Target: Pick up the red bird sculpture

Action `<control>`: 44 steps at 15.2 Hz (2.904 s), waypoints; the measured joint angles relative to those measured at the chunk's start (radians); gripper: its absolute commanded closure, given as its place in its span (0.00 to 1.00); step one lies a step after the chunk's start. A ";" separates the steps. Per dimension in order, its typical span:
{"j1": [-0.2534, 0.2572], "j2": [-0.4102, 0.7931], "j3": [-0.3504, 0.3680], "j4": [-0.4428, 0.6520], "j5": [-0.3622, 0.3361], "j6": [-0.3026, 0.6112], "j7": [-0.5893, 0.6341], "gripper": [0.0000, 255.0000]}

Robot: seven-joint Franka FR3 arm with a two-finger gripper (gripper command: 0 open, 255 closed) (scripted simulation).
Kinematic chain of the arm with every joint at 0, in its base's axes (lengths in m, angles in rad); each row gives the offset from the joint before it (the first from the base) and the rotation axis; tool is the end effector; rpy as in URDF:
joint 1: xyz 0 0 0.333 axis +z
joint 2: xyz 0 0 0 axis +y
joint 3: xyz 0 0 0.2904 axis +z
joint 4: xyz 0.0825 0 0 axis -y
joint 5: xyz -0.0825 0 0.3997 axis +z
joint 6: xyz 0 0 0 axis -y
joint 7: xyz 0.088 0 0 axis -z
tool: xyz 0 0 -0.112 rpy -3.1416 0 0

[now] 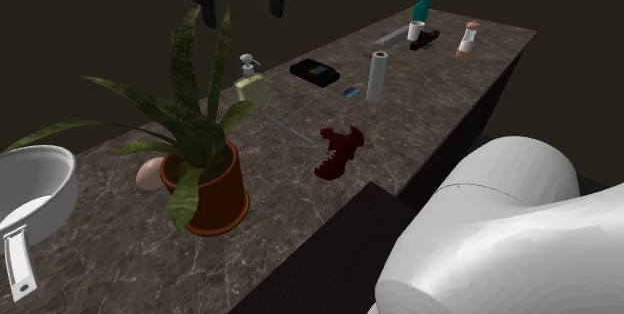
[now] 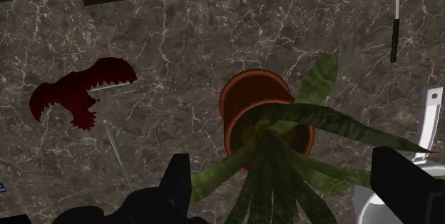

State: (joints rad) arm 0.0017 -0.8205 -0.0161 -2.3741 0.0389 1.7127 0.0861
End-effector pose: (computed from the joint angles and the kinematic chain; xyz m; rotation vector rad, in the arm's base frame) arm 0.3467 -0.0023 0.5842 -3.0717 0.1518 -0.2419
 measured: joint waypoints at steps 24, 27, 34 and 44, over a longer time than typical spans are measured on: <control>-0.046 0.444 -0.379 -0.214 -0.115 0.591 -0.485 0.00; -0.033 0.563 -0.441 -0.192 -0.078 0.675 -0.583 0.00; -0.014 0.869 -0.522 -0.082 0.135 0.811 -0.863 0.00; -0.198 1.306 -0.403 0.194 0.443 0.874 -1.220 0.00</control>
State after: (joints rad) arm -0.1961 0.4852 -0.4196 -2.1798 0.4819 2.5870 -1.1344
